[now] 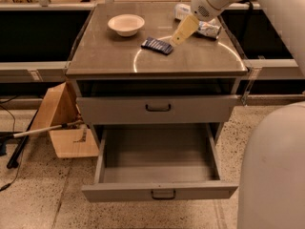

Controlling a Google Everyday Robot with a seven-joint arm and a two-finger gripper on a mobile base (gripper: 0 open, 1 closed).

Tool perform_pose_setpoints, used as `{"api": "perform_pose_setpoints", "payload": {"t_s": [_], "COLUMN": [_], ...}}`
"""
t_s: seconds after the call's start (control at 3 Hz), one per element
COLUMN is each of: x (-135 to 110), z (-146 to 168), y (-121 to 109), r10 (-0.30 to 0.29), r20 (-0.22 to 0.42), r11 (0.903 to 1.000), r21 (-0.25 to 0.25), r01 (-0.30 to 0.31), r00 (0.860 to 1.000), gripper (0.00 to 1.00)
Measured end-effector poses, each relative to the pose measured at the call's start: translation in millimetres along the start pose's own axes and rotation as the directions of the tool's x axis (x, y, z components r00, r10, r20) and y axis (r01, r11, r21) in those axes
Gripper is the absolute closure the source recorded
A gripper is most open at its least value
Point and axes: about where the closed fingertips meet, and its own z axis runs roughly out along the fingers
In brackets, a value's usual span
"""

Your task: Place rxbar blueberry into middle drawer

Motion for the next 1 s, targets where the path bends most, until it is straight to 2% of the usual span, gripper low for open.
{"api": "perform_pose_setpoints", "payload": {"t_s": [0.67,1.0], "x": [0.8,-0.5], "z": [22.1,37.5], "y": [-22.7,-27.9], "r10": [0.063,0.089], "r20": [0.084,0.119], "r11": [0.9980,0.9952], "r21": [-0.013,-0.050], "r01": [-0.062,-0.084], "r00": [0.994,0.989], "gripper": [0.00,0.00]}}
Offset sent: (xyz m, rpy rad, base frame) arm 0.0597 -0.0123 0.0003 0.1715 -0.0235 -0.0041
